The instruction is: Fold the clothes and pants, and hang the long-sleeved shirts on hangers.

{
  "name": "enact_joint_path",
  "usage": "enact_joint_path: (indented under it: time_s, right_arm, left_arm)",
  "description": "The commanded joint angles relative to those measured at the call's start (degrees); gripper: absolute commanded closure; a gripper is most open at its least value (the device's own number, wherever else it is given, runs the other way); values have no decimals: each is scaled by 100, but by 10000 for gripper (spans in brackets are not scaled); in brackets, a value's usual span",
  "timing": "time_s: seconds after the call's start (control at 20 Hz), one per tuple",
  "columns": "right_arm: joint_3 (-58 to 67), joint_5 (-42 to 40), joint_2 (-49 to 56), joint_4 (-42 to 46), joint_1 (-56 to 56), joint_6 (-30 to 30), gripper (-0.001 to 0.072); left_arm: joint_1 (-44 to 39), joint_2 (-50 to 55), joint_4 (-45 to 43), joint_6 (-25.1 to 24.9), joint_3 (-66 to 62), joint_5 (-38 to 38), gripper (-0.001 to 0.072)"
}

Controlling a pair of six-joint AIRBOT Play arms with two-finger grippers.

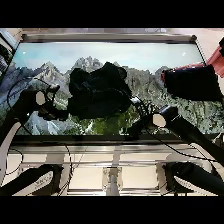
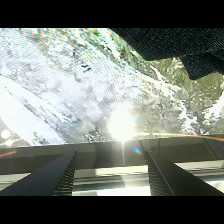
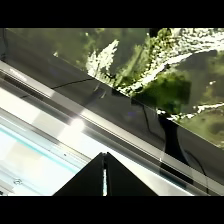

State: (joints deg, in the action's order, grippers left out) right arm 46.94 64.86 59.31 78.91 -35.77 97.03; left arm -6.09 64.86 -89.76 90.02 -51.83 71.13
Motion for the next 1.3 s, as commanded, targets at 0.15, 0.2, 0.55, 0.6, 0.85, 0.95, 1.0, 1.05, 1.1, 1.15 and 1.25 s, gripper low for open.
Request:
enact_joint_path:
  time_s: [0.15,0.2,0.55,0.6,0.85,0.95,1.0,1.05,1.1,1.15,1.25]
  right_arm:
    - [2,-216,-2,-111,0,0,687]
    - [2,-271,-2,-109,0,0,687]
    - [2,-1093,-2,-9,2,-2,687]
    - [2,-1220,0,-9,2,-2,687]
    - [2,-1333,2,175,2,-2,687]
    - [2,-1377,2,245,2,-2,687]
    - [2,-1401,2,256,2,-2,687]
    - [2,-1438,2,256,2,-2,687]
    - [2,-1493,2,254,2,-2,687]
    - [2,-1532,2,256,2,-2,687]
    - [2,-1641,2,260,2,-2,687]
  left_arm:
    - [4,-4,0,0,2,0,215]
    - [4,-4,0,0,2,0,214]
    - [4,-4,0,0,2,0,215]
    - [4,-4,0,0,2,0,215]
    - [4,-4,2,0,2,-114,214]
    - [4,-4,0,0,2,-195,215]
    - [4,-4,0,0,2,-258,215]
    - [4,-4,2,0,2,-337,215]
    - [2,-2,28,0,2,-601,215]
    - [0,-2,184,0,2,-1008,215]
    - [0,-2,929,-284,2,-1838,215]
